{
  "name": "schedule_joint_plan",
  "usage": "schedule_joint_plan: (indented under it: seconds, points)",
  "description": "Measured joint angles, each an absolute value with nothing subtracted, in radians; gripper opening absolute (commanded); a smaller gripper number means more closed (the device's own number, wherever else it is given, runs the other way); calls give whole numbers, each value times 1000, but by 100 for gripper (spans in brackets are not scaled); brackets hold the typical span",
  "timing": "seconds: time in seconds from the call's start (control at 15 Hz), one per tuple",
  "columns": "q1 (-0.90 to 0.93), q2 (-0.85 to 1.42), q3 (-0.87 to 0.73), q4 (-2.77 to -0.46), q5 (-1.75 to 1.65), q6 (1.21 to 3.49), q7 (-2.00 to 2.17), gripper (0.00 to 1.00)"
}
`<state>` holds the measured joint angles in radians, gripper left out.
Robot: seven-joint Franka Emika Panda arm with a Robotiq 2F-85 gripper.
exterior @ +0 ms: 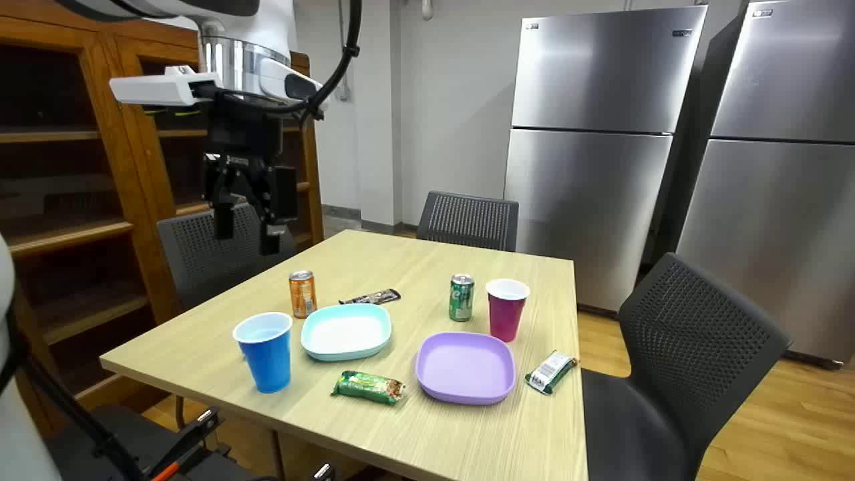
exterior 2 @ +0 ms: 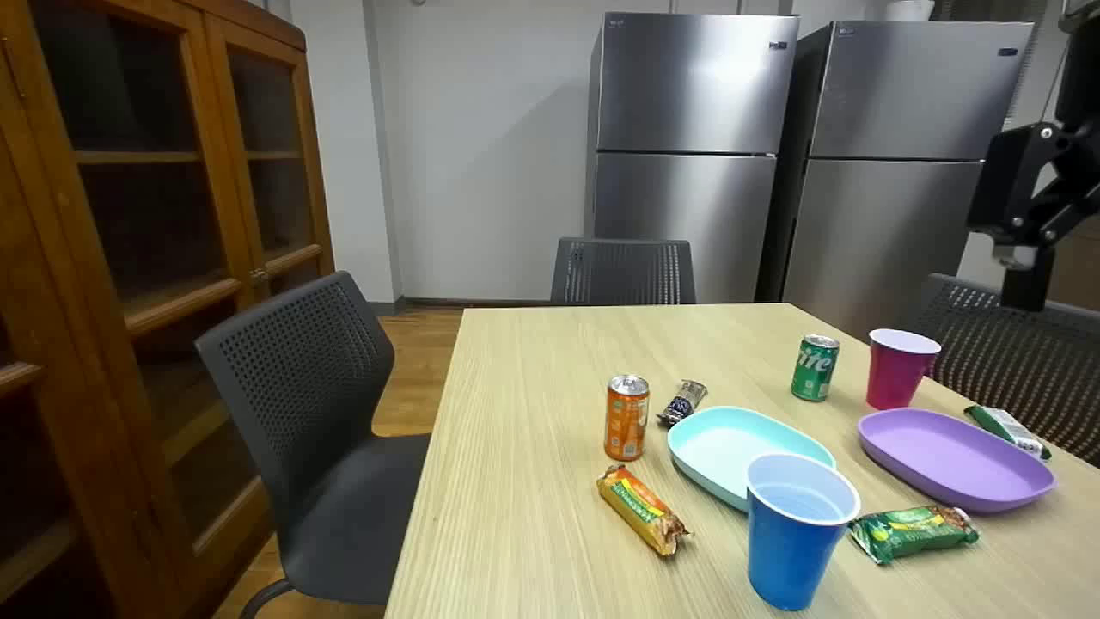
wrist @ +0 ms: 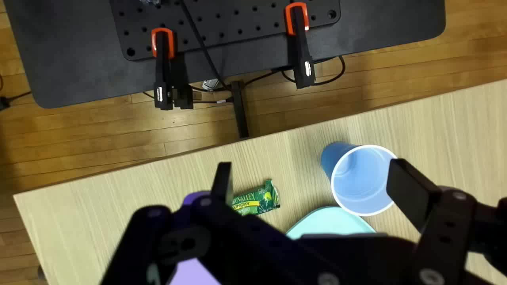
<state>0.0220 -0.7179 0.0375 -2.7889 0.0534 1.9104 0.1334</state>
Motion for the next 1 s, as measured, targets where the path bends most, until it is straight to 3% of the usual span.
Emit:
schedule_joint_plan:
  seconds: [1.0]
  points:
    - [22, -704, 37, -2787, 53, 1920, 141, 100]
